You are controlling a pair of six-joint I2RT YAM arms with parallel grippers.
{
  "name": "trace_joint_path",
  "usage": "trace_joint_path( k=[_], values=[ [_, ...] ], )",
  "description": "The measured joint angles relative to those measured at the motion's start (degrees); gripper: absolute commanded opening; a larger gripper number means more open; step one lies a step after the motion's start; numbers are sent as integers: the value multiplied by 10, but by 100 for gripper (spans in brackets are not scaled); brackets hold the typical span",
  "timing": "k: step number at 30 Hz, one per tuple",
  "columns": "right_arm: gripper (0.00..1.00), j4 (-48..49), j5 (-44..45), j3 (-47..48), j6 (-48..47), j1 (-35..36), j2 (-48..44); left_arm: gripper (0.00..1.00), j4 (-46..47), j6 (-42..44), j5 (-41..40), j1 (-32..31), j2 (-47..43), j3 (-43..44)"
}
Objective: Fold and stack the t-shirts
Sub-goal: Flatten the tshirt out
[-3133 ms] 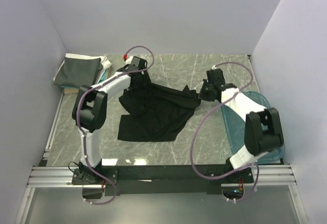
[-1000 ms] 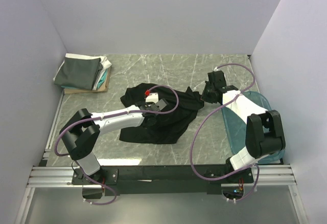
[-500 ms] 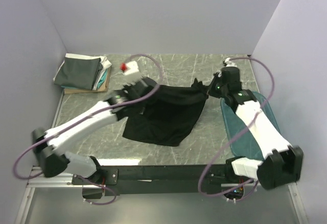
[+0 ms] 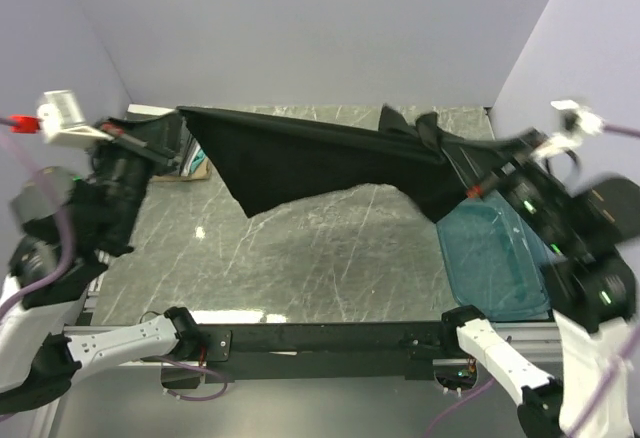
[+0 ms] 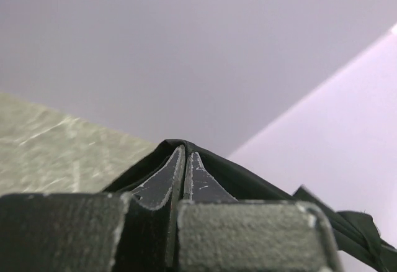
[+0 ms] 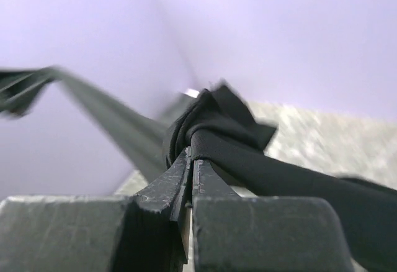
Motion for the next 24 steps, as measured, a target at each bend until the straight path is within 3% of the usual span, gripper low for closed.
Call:
trace_joint_path(
  k=[9,16,22,24],
  values=[
    [0,-6,-67,47,4,1,-74,1,14,35,80,-4,-6,24],
    [0,5,-43,31,-3,1,18,1,34,43,-51,10,51,9],
    [0,55,6,-9,-17,0,223,1,42,-1,33,248,232,-29],
    [0,74,23,-6,-27,-1,329,5,55,-1,69,286,323,-35]
  ],
)
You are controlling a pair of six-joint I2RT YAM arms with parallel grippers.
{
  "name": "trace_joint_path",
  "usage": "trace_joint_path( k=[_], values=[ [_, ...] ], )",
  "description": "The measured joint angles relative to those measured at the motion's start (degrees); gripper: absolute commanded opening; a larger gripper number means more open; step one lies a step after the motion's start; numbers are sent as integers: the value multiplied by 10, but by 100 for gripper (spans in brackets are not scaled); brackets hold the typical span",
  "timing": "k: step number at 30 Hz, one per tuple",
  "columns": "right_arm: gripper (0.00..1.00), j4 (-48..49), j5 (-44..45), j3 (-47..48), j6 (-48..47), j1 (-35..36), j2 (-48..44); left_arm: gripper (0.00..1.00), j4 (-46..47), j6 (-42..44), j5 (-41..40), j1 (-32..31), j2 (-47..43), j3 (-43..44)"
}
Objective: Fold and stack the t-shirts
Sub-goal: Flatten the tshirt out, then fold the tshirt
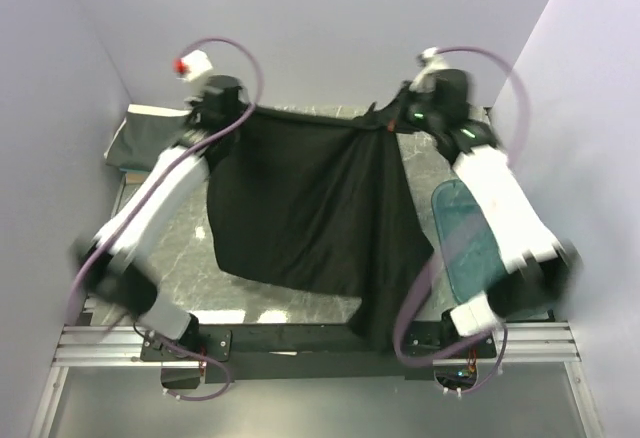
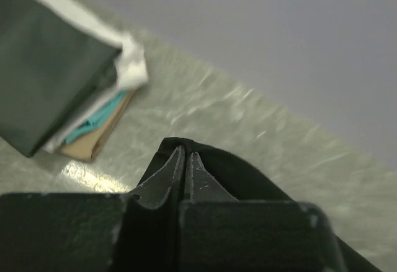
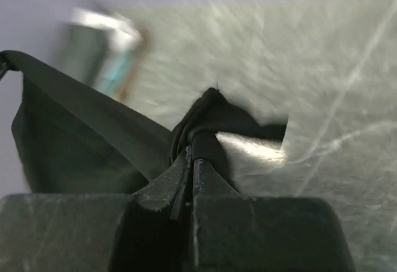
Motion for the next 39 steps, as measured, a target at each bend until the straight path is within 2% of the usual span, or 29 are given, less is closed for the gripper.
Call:
trace_joint_path(
  k=[1,3,4,5,7,10,13,15,21,24,31,35,38,39],
  values=[
    [0,5,4,5,-3,-1,43,24,6,2,16,12,51,2],
    [36,1,17,35,-8,-2,162,47,10,7,45,29,144,12],
    [51,-5,21,61,-10,-2,216,67,-4,8,61,39,200,30],
    [77,-9,26,87,-14,-2,271,76,-20,10,76,45,253,58],
    [81,-30,39,137,-23,-2,349,99,-43,5,100,57,334,112],
    [84,-51,58,170,-30,-2,405,100,-73,-2,121,69,378,150],
    [86,-47,72,129,-31,0,366,99,-72,-7,134,76,345,130],
    [87,-39,78,75,-29,1,306,100,-67,-16,144,76,290,87],
    [89,9,93,-151,-4,28,44,100,-47,-62,192,66,82,-87],
    [90,34,92,-242,13,51,-49,99,-46,-88,207,39,6,-176],
    [91,17,124,-405,58,119,-165,99,-99,-181,212,-58,-118,-368],
    [91,6,141,-463,80,130,-235,99,-141,-246,212,-60,-215,-469],
    [91,-1,162,-475,91,130,-269,99,-153,-279,220,-59,-250,-515],
    [91,-1,169,-476,94,130,-277,96,-156,-290,223,-59,-253,-528]
  ],
)
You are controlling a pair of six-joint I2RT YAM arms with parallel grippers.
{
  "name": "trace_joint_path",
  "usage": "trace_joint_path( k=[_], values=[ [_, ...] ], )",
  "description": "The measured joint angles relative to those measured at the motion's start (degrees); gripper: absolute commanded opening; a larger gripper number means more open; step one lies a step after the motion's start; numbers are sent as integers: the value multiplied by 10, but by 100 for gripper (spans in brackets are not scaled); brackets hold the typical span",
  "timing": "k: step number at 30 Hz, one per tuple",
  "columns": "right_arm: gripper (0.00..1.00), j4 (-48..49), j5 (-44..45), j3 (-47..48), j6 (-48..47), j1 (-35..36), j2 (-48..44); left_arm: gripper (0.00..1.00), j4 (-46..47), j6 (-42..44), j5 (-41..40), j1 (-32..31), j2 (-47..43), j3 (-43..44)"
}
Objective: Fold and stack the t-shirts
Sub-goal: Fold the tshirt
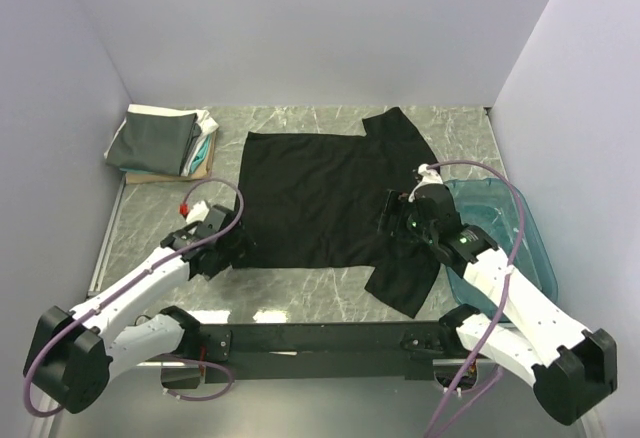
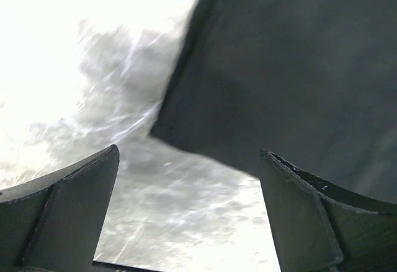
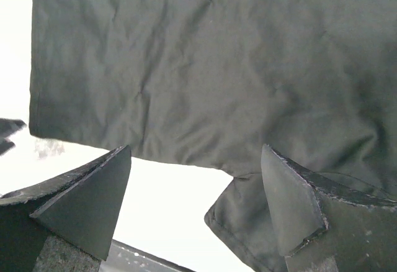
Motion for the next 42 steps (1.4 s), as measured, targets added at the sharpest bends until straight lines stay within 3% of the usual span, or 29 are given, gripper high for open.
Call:
trace_joint_path(
  k=[10,14,20,23,24,27,36,42],
  values=[
    [90,-7,32,-17,11,0,-29,47,0,-57,1,0,26,-48],
    [90,-8,42,-17,11,0,-29,36,10,-56,-2,2,57,-48],
    [91,-10,54,-24,11,0,-29,34,21,-56,-8,4,88,-35],
    [91,-12,55,-25,11,0,-28,24,29,-55,-9,5,97,-31],
    [91,-12,56,-25,11,0,-29,12,31,-55,-9,6,100,-30],
    [90,-13,56,-25,10,0,-29,1,36,-53,-10,9,108,-27],
    [90,-26,56,-25,1,0,-30,1,44,-45,-32,46,113,-22],
    [89,-39,45,-25,-8,2,-30,1,20,-46,-64,88,55,-40]
  ],
)
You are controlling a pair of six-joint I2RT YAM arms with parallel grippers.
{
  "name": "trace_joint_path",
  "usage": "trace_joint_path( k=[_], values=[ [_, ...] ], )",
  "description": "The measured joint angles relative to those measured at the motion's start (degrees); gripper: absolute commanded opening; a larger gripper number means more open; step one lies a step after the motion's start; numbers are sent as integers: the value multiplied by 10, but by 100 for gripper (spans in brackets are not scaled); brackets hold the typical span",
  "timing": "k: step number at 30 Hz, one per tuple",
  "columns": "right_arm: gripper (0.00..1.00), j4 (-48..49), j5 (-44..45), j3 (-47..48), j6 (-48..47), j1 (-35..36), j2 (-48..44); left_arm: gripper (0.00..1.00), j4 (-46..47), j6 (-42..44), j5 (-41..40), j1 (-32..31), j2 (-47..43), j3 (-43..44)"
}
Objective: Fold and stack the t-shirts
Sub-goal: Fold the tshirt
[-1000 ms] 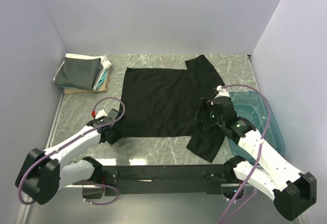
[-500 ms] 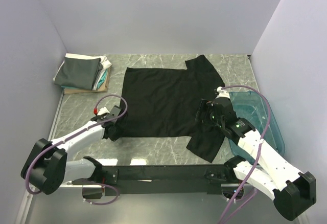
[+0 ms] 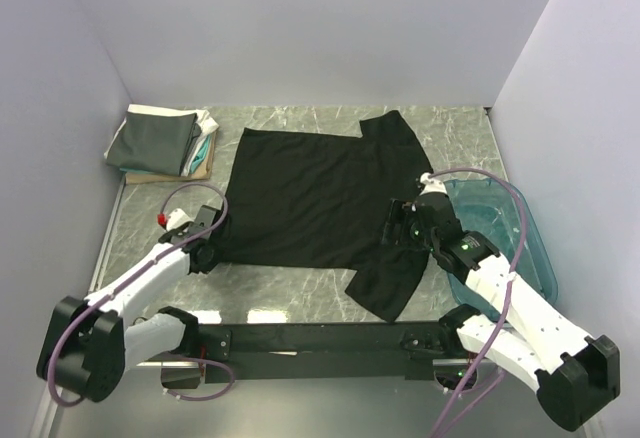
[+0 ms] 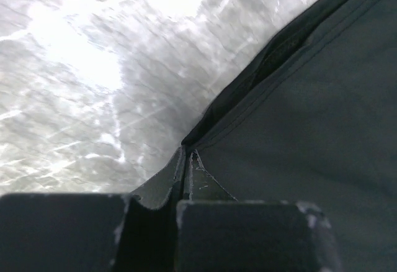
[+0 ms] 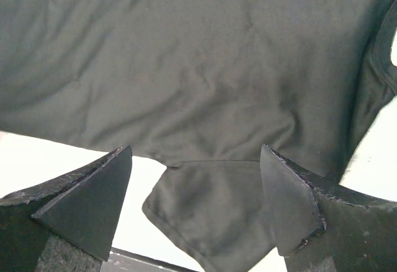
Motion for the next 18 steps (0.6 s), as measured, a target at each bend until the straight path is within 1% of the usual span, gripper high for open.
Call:
trace_joint_path(
  k=[3,6,9,12,13,16,18],
  values=[
    [89,-7,3,0,-2,32,2,1,-5,-5,-6,10,-24,-7],
    [89,-30,24,2,5,105,14,1,-12,-11,-9,13,-29,-10],
    [87,-62,36,1,24,164,30,1,-18,-16,-15,13,-29,-10],
    [86,-85,38,-6,59,219,40,1,-24,-26,-20,13,-31,-10],
    [86,-95,41,-11,75,249,44,1,-26,-29,-22,13,-34,-10],
    [82,-116,36,-19,110,319,59,1,-29,-35,-25,13,-43,-10],
    [77,-126,33,-19,126,357,72,1,-29,-37,-26,13,-48,-10]
  ],
)
